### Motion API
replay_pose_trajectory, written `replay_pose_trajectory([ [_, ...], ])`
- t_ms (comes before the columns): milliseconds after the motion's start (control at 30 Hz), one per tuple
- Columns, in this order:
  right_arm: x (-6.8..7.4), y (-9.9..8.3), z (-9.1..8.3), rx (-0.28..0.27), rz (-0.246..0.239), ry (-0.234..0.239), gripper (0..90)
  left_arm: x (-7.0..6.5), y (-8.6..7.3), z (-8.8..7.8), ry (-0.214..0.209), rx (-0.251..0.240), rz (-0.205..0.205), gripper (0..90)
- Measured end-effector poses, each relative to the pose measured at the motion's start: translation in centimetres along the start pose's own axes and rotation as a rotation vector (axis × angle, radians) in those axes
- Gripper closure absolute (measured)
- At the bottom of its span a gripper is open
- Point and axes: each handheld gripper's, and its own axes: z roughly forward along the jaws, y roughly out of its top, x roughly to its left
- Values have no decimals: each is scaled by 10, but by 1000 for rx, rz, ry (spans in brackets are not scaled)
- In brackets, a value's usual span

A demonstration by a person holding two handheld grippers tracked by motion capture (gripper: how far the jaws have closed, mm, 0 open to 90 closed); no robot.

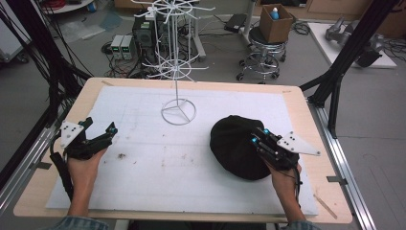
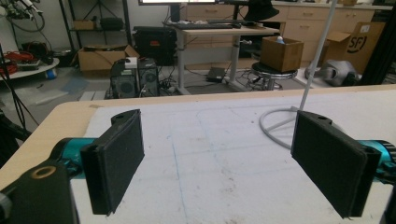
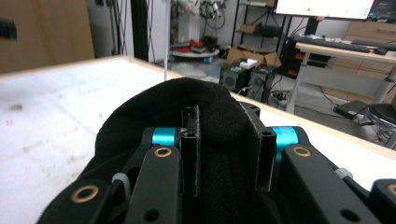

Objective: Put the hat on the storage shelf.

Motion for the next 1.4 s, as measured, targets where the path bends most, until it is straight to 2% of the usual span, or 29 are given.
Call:
replay_pose_trajectory([
  [133, -6, 4, -4, -36, 48, -20, 720, 1, 1, -1, -1, -8, -6, 173],
  [400, -16, 16, -7, -89, 80, -73, 719, 2, 1, -2, 2, -9, -9, 173],
  [433, -22, 20, -7, -111, 108, -86, 719, 3, 1, -2, 3, -13, -14, 173],
  [667, -37, 38, -3, -144, 116, -141, 719, 5, 1, -3, 1, -13, -17, 175],
  [767, -41, 44, -2, -153, 118, -153, 719, 4, 1, -2, -5, -10, -3, 183],
  [933, -53, 67, 3, -169, 102, -179, 719, 5, 1, -3, -8, -10, -4, 183],
  [1167, -63, 91, 12, -173, 110, -198, 718, 7, 1, -3, -10, -9, -7, 181],
  [1400, -72, 128, 18, -222, 110, -221, 718, 8, 1, -3, -8, -7, -9, 179],
])
